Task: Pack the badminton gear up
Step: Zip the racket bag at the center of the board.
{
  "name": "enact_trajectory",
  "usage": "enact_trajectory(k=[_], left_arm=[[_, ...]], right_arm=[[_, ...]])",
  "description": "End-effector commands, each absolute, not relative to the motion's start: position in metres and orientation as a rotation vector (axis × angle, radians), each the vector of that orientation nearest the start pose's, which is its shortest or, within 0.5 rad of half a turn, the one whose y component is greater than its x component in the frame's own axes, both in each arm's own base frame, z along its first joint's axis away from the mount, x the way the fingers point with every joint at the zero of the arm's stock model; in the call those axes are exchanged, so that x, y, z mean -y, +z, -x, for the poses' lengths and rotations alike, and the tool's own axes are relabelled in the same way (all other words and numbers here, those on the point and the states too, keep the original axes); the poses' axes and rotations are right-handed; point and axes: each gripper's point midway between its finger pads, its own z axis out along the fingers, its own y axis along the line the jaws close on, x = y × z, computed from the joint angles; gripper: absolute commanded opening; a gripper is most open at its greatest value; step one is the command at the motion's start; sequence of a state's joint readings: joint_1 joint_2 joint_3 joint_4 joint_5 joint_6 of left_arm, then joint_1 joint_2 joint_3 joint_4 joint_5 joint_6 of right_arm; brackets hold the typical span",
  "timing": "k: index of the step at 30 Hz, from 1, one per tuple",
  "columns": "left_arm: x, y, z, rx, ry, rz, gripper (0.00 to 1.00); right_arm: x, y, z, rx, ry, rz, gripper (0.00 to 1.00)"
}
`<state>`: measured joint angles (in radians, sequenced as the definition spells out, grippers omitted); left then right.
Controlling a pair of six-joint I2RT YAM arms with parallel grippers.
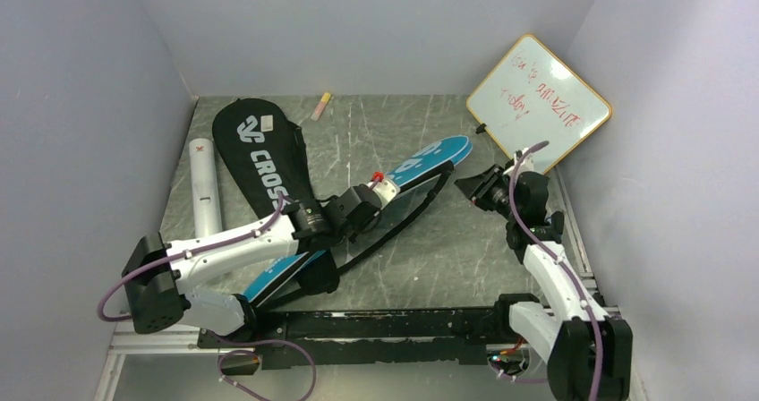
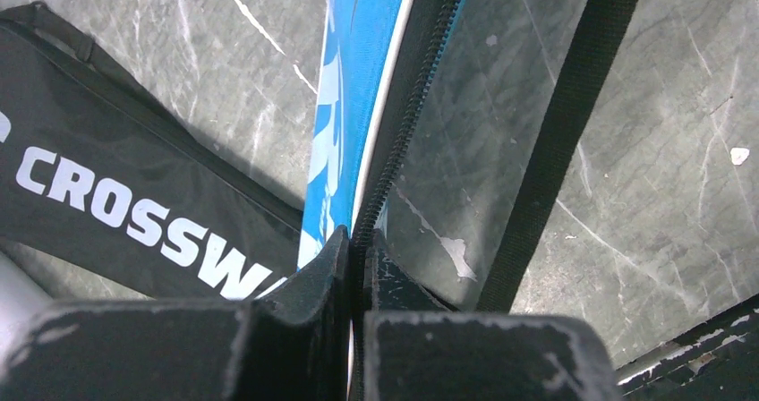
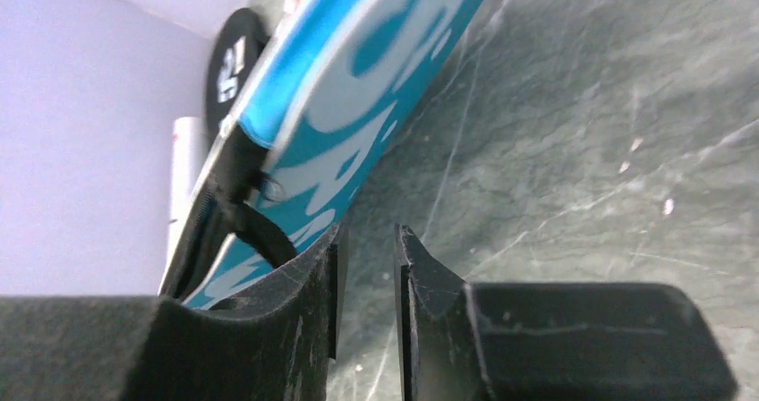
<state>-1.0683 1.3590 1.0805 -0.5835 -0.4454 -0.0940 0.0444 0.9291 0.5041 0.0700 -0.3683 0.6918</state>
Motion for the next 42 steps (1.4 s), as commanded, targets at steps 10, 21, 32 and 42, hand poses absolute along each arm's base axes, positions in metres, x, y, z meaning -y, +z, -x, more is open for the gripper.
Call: enact_trajectory(k=[10, 21, 32, 42], left_arm=[[0.261, 0.193, -0.238, -2.059, -0.103, -0.788, 0.05], [0.261, 0.194, -0.238, -2.059, -0.119, -0.8, 0.05], [0.265, 0.189, -0.236, -2.072, -0.13, -0.824, 0.05], [0.267, 0.185, -0.235, -2.078, -0.139, -0.838, 0.05]], right_arm=[[-0.116, 0.219, -0.297, -1.626, 1.315, -0.34, 0.37], [-0.108, 0.235, -0.309, -1.582, 1.265, -0.362, 0.36], [-0.108, 0.232, -0.32, -1.582, 1.293, -0.384, 0.29], [-0.112, 0.228, -0.324, -1.579, 1.345, -0.386, 0.24]])
